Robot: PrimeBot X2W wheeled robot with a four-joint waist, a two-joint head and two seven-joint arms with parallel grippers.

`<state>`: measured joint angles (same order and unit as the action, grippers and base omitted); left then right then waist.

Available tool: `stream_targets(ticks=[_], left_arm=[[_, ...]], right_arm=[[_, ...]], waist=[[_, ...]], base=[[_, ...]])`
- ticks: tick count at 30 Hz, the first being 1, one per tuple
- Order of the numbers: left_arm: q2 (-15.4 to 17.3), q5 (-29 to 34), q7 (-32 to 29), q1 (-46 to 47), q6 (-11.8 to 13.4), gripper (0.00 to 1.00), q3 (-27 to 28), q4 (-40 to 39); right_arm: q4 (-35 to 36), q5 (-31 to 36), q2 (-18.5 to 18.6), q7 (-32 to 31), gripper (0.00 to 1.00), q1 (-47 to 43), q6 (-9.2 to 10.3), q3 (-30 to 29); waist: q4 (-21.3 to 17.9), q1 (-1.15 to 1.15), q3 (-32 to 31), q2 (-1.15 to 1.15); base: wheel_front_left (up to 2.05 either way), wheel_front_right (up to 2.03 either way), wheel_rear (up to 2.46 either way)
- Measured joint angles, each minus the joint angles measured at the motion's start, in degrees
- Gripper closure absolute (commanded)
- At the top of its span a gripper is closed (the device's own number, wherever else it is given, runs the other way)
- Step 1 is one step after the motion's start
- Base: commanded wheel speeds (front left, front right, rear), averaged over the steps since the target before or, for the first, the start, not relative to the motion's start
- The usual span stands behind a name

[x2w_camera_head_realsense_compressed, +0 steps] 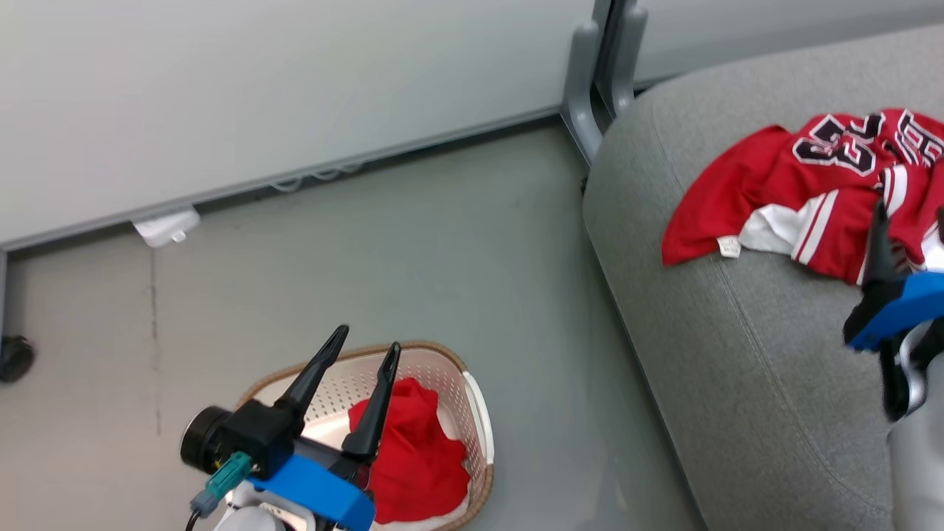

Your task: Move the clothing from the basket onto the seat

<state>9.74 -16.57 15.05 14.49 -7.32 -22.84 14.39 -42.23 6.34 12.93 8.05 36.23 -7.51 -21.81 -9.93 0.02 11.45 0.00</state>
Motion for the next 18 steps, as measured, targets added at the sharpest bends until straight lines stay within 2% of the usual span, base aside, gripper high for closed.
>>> stream_targets(ticks=[12, 18], left_arm=[[-1.65, 0.58, 0.00, -7.35, 0.00, 0.00, 7.27, 1.34], [-1.99, 0.67, 0.00, -8.79, 0.00, 0.00, 11.38, 2.10]], right_arm=[[23.34, -3.93, -5.66, -1.43, 0.00, -21.34, 0.00, 10.94], [31.77, -4.30, -7.91, -2.34, 0.00, -29.19, 0.00, 14.67]], waist=[[5.22, 0.00, -7.43, 0.00], [8.26, -0.01, -8.98, 0.00]], base=[[0.00, 0.00, 0.00], [0.00, 0.00, 0.00]])
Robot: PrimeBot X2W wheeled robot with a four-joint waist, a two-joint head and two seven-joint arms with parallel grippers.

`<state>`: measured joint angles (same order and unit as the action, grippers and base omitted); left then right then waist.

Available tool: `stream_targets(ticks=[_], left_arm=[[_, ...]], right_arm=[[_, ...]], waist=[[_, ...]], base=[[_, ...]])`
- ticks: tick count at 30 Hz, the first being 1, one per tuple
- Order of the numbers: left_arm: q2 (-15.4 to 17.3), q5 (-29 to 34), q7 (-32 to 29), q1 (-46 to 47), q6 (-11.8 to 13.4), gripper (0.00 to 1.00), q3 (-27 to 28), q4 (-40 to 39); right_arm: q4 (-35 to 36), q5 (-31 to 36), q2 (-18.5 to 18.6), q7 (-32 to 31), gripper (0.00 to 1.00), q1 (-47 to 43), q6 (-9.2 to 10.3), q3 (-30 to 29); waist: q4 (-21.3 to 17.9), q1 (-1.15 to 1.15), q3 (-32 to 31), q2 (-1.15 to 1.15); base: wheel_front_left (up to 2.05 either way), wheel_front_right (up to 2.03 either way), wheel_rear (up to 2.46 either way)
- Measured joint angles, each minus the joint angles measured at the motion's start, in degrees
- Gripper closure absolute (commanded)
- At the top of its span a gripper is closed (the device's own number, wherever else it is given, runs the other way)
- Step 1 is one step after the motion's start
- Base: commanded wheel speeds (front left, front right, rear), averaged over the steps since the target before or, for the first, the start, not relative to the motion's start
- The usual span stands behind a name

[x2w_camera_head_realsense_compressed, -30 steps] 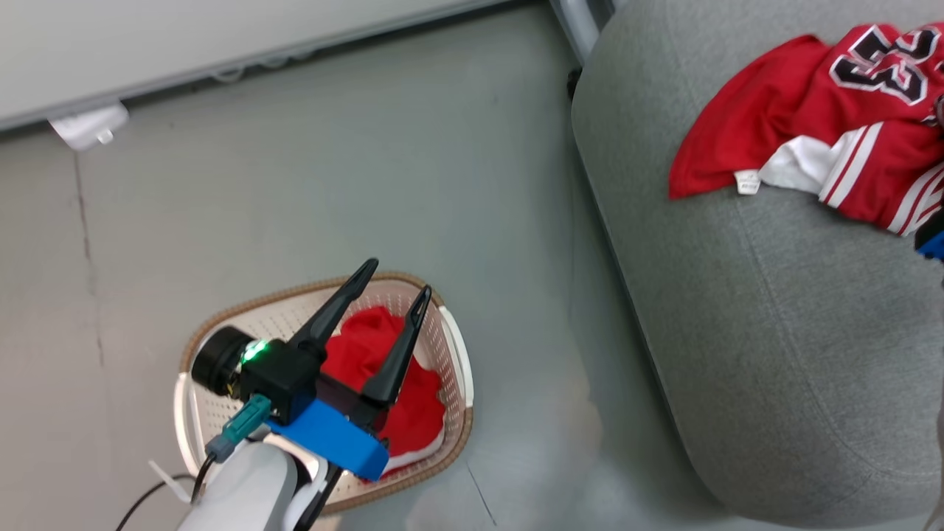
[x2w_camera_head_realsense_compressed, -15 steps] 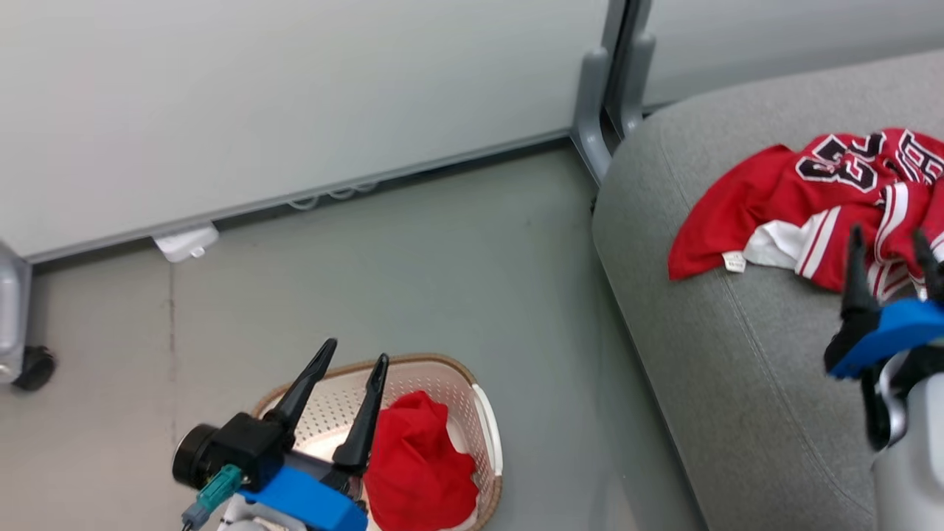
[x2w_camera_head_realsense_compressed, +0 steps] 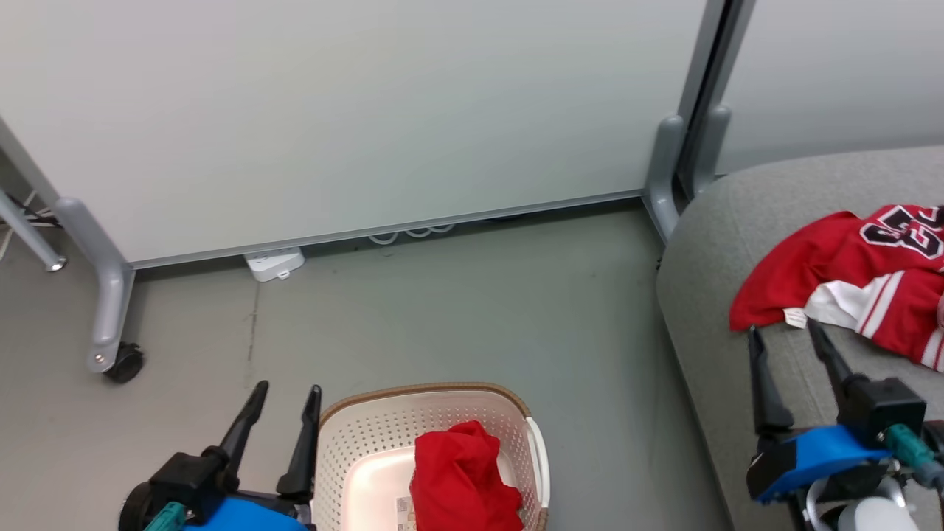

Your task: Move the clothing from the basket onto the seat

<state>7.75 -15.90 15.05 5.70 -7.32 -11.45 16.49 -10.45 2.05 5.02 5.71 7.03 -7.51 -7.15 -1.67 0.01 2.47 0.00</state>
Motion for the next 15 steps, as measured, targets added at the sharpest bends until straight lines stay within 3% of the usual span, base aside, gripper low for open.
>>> stream_targets(ticks=[6, 15], left_arm=[[-1.27, 1.10, 0.00, -1.26, 0.00, 0.00, 5.76, -0.47], [-1.72, 1.60, 0.00, -2.03, 0.00, 0.00, 7.46, -0.54]], right_arm=[[4.34, -0.36, -1.68, -1.49, 0.00, -4.96, 0.00, 3.24], [5.68, -1.27, -2.00, -2.19, 0.00, -5.88, 0.00, 6.23]], waist=[[3.03, -0.01, -0.61, 0.00], [4.21, -0.01, -0.50, 0.00]], base=[[0.00, 0.00, 0.00], [0.00, 0.00, 0.00]])
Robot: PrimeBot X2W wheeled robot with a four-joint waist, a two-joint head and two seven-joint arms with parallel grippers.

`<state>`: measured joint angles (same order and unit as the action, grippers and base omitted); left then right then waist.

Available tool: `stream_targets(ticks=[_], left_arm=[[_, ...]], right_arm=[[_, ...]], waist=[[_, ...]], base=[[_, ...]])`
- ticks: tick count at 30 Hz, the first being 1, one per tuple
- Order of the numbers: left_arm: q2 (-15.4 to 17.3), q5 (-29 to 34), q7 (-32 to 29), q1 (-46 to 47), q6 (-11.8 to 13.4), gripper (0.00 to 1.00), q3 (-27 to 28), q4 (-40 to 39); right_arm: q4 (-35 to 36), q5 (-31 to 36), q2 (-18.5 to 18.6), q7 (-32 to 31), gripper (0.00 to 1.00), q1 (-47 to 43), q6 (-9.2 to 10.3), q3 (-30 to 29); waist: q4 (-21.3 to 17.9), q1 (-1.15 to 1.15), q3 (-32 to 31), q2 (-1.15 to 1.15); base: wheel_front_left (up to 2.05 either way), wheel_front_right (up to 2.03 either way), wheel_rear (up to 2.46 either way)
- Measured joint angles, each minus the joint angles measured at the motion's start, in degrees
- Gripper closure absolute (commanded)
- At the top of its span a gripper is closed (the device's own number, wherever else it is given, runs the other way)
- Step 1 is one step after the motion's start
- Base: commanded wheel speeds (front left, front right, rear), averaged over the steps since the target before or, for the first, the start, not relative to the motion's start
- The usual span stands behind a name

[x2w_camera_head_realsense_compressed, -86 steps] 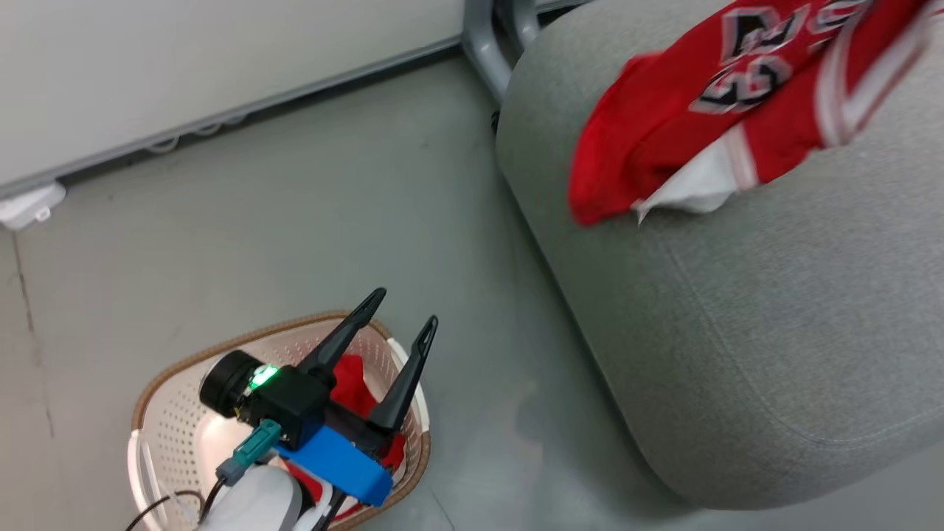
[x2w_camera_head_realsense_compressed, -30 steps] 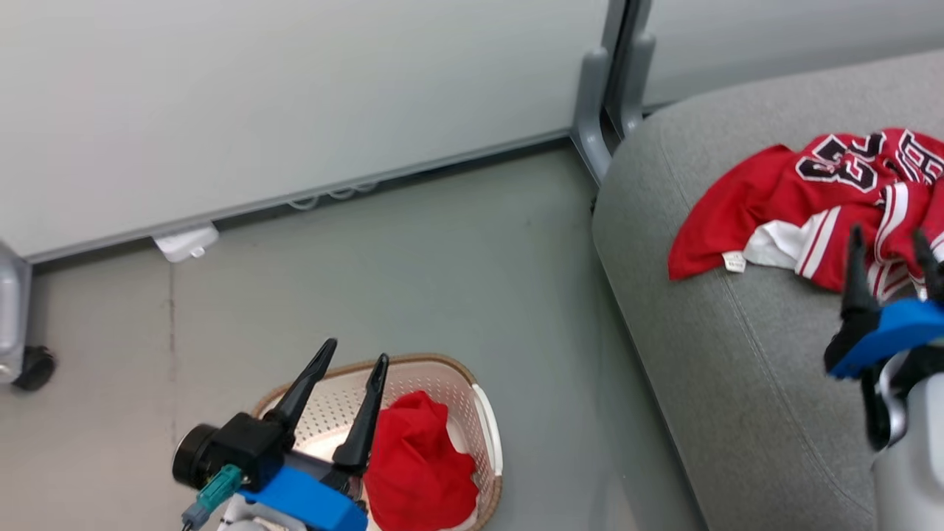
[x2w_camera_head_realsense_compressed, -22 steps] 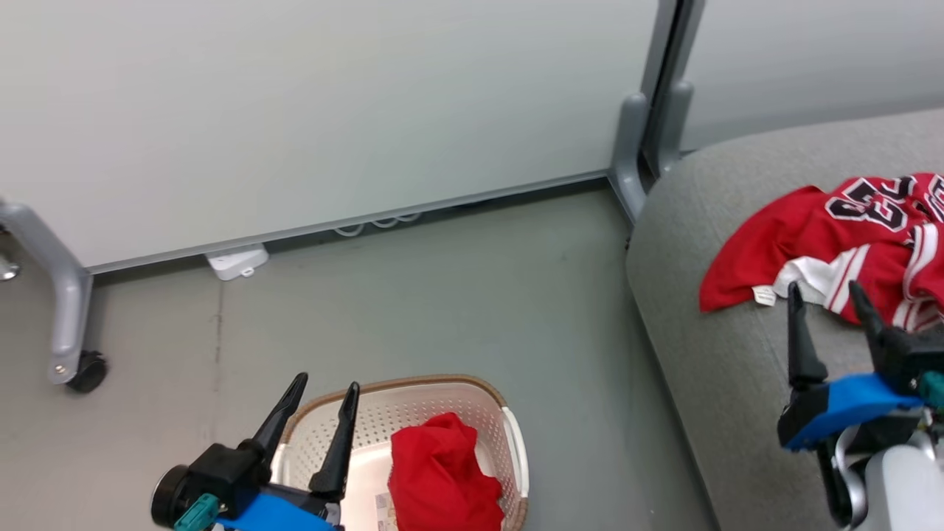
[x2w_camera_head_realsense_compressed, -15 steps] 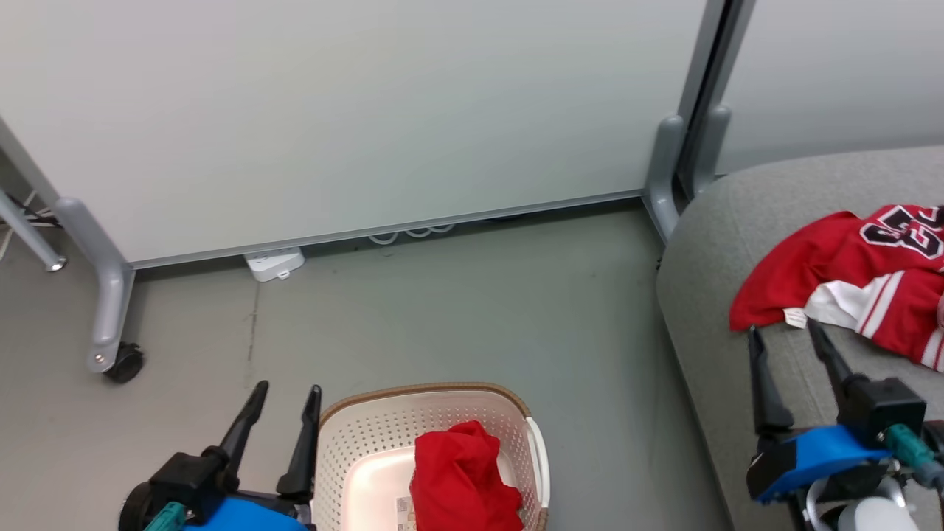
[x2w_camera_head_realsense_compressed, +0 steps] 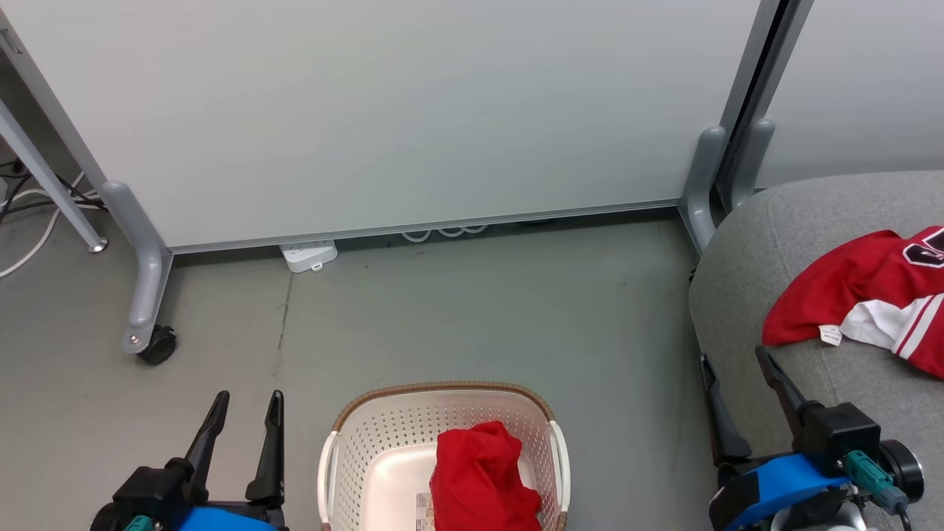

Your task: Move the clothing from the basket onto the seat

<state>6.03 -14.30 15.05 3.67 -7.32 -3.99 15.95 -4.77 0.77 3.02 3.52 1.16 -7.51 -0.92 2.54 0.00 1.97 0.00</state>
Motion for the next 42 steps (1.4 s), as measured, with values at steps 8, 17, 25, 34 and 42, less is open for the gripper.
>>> stream_targets(ticks=[8, 17, 25, 34, 42], left_arm=[[-0.02, 0.00, 0.00, 0.00, 0.00, 0.00, 0.10, 0.21], [-0.23, 0.24, 0.00, 0.00, 0.00, 0.00, -0.11, -0.07], [-0.32, 0.26, 0.00, 0.41, 0.00, 0.00, -0.96, -0.34], [-0.13, 0.24, 0.00, 3.82, 0.00, 0.00, -3.03, 0.60], [0.24, 0.35, 0.00, 11.01, 0.00, 0.00, -6.68, 4.70]], right_arm=[[0.43, -0.83, -0.01, -0.27, 0.00, -0.01, -0.01, 0.67], [0.74, -1.42, -0.02, -0.32, 0.00, 0.02, -0.01, 0.47], [1.77, -1.77, -0.02, -0.13, 0.00, 1.29, 0.00, 0.91], [4.26, -1.64, -0.04, 0.37, 0.00, 7.23, 0.00, 2.37], [7.00, -1.22, -0.04, 1.62, 0.00, 14.34, -0.01, 3.53]], waist=[[-0.15, 0.00, 0.17, 0.00], [-0.84, 0.00, 0.91, 0.00], [-1.69, 0.00, 3.62, 0.00], [-3.56, -0.01, 10.22, 0.00], [-5.70, -0.02, 19.58, 0.00]], base=[[0.00, 0.00, 0.00], [0.00, 0.00, 0.00], [0.00, 0.00, 0.00], [0.00, 0.00, 0.00], [0.00, 0.00, 0.00]])
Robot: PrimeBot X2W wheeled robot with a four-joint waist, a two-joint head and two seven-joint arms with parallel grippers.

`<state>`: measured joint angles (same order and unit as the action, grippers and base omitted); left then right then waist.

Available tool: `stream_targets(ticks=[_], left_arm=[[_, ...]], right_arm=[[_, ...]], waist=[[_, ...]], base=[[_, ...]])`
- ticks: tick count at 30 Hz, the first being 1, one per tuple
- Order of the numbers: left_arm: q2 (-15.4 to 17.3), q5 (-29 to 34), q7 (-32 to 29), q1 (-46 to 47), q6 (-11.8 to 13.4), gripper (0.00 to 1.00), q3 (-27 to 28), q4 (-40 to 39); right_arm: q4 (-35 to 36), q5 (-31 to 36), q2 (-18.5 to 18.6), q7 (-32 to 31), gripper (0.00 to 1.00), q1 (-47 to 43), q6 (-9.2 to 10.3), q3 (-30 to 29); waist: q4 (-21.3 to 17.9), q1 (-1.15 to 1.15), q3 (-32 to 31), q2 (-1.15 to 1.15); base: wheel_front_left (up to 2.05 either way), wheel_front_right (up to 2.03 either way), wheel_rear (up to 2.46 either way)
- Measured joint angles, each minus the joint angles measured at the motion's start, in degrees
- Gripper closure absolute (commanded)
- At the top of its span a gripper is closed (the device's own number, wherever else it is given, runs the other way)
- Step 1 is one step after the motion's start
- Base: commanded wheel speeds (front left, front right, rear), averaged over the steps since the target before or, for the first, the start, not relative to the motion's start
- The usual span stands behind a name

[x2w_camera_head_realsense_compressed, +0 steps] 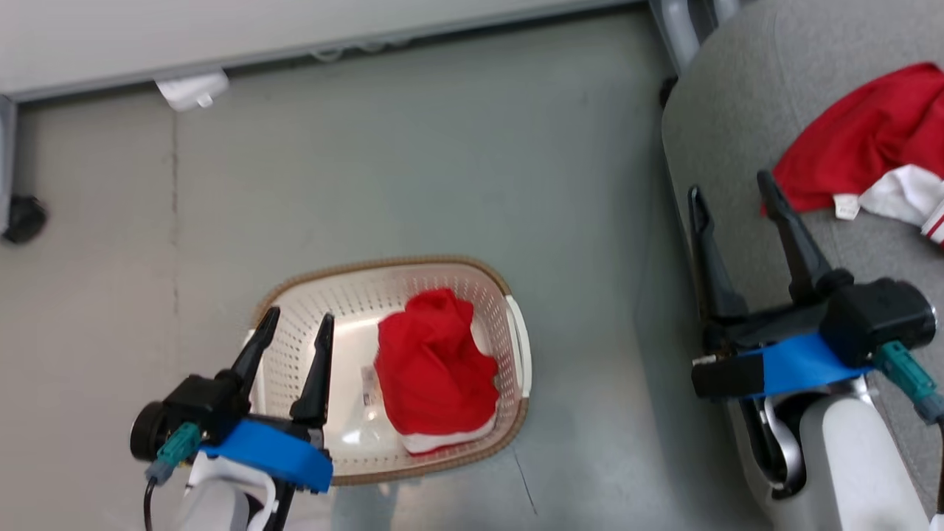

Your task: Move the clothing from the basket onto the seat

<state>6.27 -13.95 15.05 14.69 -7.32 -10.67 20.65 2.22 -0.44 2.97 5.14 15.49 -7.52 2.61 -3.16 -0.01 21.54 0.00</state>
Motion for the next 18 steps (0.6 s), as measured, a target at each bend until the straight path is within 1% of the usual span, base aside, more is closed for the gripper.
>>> stream_targets(ticks=[4, 8, 14, 18], left_arm=[[0.54, -0.02, 0.01, 4.49, 0.00, 0.00, -1.82, 3.55], [1.43, -0.87, -0.01, 8.88, -0.07, 0.00, -4.24, 10.16], [2.43, -2.75, 0.00, 14.94, -0.08, 0.00, -4.03, 19.13], [3.09, -3.50, 0.01, 18.06, -0.08, 0.00, -3.36, 23.71]], right_arm=[[0.90, -0.07, 0.00, 0.59, 0.00, 3.58, 0.00, 0.80], [1.03, 0.35, 0.01, 1.25, 0.00, 6.78, 0.01, 2.19], [0.77, -0.29, 0.00, 2.94, 0.00, 9.51, 0.01, 4.14], [0.49, -1.26, 0.00, 3.98, 0.00, 10.68, 0.01, 5.32]], waist=[[-1.31, 0.00, 5.30, 0.00], [-2.84, 0.00, 10.36, 0.00], [-5.78, 0.00, 16.84, 0.00], [-7.96, 0.00, 20.42, 0.00]], base=[[0.00, 0.00, 0.00], [0.00, 0.00, 0.00], [0.00, 0.00, 0.00], [0.00, 0.00, 0.00]])
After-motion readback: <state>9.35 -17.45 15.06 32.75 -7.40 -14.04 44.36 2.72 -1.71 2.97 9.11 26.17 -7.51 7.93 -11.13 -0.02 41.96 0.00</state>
